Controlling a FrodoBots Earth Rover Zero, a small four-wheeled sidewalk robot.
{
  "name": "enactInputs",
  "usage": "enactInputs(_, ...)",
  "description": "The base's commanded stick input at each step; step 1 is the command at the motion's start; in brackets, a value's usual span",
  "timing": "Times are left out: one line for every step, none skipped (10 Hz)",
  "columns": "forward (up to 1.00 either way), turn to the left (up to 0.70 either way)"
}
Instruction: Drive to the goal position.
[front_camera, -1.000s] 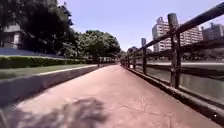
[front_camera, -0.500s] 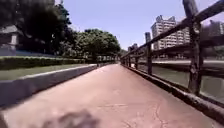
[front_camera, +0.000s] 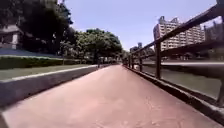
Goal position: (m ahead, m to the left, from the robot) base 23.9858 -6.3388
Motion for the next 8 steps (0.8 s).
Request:
enactInputs(1.00, 0.01)
enactInputs(1.00, 0.01)
enactInputs(1.00, 0.01)
enactInputs(1.00, 0.01)
enactInputs(1.00, 0.01)
enactInputs(1.00, 0.01)
enactInputs(1.00, 0.01)
enactInputs(1.00, 0.01)
